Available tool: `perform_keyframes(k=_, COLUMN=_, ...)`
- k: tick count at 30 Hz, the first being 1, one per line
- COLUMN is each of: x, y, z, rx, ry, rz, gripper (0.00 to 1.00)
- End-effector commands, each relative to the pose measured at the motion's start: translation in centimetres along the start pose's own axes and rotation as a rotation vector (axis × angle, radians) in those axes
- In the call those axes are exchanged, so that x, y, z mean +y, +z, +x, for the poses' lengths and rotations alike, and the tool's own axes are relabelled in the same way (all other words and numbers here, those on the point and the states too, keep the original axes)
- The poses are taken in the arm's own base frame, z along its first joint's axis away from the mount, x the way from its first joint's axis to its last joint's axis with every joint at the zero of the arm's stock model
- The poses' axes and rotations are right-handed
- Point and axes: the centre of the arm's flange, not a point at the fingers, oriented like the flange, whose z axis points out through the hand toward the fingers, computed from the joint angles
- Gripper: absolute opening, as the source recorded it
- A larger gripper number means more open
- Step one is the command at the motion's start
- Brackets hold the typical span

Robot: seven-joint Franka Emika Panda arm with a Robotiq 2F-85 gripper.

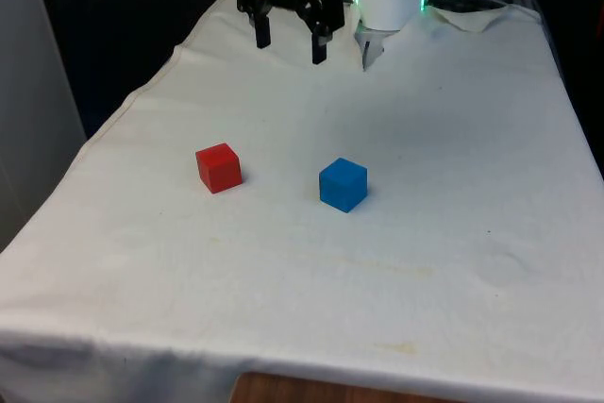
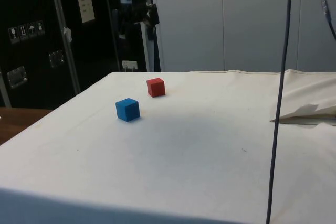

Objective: Stack the two cubes.

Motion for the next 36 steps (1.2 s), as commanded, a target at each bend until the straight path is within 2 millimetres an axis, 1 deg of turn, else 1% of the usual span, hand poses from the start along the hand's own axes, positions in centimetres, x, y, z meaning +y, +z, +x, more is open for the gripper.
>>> perform_keyframes(k=1, x=0.0, y=0.2, z=0.1, rx=0.0, ry=0.013, rz=0.009, gripper=1.0)
perform_keyframes(k=3, x=0.1, y=0.3, z=0.2, rx=0.0, ry=0.018, rz=0.011, gripper=1.0)
perform_keyframes(k=6, x=0.3, y=1.0, z=0.3, rx=-0.006, ry=0.044, rz=0.008, gripper=1.0)
perform_keyframes(k=7, x=0.2, y=0.8, z=0.1, rx=-0.008, ry=0.031, rz=0.001, gripper=1.0)
perform_keyframes(k=11, x=0.6, y=1.6, z=0.3, rx=-0.012, ry=0.075, rz=0.001, gripper=1.0)
perform_keyframes(k=15, x=0.9, y=2.1, z=0.4, rx=-0.016, ry=0.102, rz=-0.005, gripper=1.0)
perform_keyframes(k=16, x=0.8, y=1.9, z=0.3, rx=-0.02, ry=0.091, rz=-0.011, gripper=1.0)
perform_keyframes(k=19, x=1.1, y=2.4, z=0.5, rx=-0.02, ry=0.126, rz=-0.011, gripper=1.0)
perform_keyframes(k=36, x=2.5, y=2.9, z=1.1, rx=-0.021, ry=0.219, rz=-0.028, gripper=1.0)
